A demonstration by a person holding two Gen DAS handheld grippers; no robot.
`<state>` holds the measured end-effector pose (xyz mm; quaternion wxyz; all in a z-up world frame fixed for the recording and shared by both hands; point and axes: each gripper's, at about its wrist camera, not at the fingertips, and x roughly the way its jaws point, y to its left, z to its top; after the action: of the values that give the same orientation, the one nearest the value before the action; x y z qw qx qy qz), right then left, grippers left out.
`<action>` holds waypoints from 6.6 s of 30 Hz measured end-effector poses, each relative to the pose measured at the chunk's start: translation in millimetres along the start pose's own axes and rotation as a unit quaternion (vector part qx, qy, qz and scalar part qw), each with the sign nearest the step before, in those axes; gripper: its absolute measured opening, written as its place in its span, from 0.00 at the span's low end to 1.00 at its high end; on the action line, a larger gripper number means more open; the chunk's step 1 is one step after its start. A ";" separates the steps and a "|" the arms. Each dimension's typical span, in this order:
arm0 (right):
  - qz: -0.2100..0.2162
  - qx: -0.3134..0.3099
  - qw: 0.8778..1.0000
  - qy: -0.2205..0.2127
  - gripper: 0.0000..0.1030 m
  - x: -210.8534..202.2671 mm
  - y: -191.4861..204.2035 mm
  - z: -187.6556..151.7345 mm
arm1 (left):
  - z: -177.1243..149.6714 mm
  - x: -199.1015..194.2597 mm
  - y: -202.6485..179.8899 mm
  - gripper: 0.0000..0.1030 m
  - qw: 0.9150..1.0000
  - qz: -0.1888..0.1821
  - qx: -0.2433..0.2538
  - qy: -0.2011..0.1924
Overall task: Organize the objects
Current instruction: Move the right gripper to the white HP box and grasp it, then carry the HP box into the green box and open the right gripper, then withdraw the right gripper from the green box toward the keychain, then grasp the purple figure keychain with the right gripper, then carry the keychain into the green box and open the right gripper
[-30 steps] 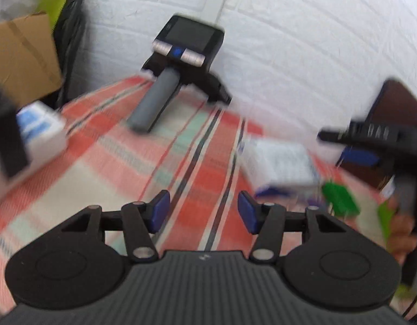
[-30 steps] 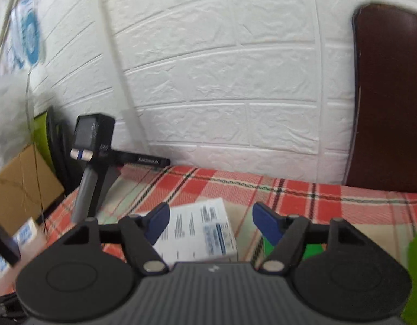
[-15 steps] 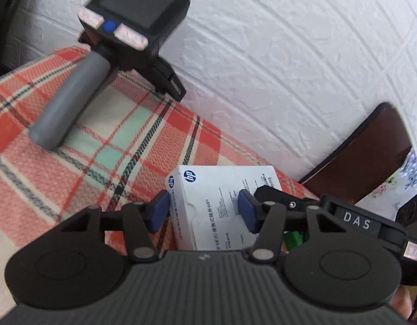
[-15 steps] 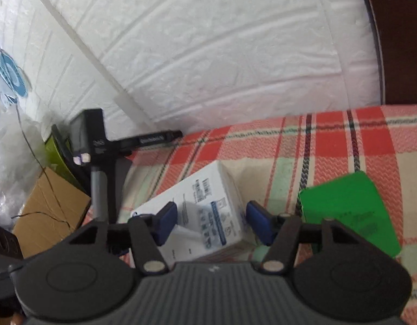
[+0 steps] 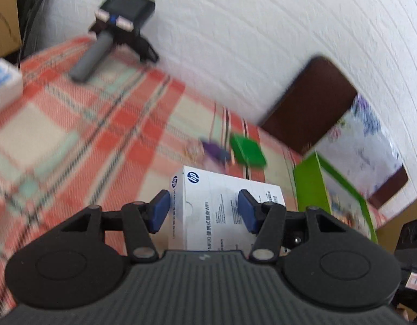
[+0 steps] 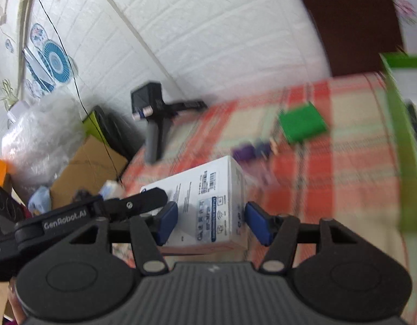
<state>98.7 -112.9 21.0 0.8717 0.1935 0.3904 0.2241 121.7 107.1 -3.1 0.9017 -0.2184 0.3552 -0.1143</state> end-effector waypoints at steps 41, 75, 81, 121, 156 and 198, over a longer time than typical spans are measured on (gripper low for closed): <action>-0.275 -0.149 0.933 -0.177 0.79 -120.9 -128.2 -18.4 | -36.8 115.9 -233.3 0.64 0.966 -0.025 0.255 0.038; -0.208 -0.091 0.955 -0.190 0.76 -163.4 -67.9 -81.2 | -93.2 16.8 -169.2 0.68 0.955 0.105 0.278 -0.007; -0.208 -0.101 0.956 -0.182 0.76 -157.3 -59.6 -84.3 | -93.5 15.6 -159.4 0.72 0.955 0.113 0.274 -0.007; -0.218 -0.060 0.959 -0.169 0.76 -129.9 -51.3 -81.7 | -87.1 25.5 -124.8 0.77 0.958 0.118 0.259 -0.014; -0.127 -0.193 0.973 -0.027 0.79 127.0 20.7 35.6 | -33.4 28.0 42.3 0.82 0.971 0.179 0.110 -0.112; -0.142 -0.259 0.954 -0.053 0.42 -57.5 -26.6 -121.6 | -99.1 37.2 -93.7 0.64 0.982 -0.057 0.121 0.130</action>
<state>-22.5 -146.3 -33.9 0.9342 -0.0851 0.2958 0.1805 75.3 -19.6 -45.2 0.8596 -0.1105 0.4398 -0.2352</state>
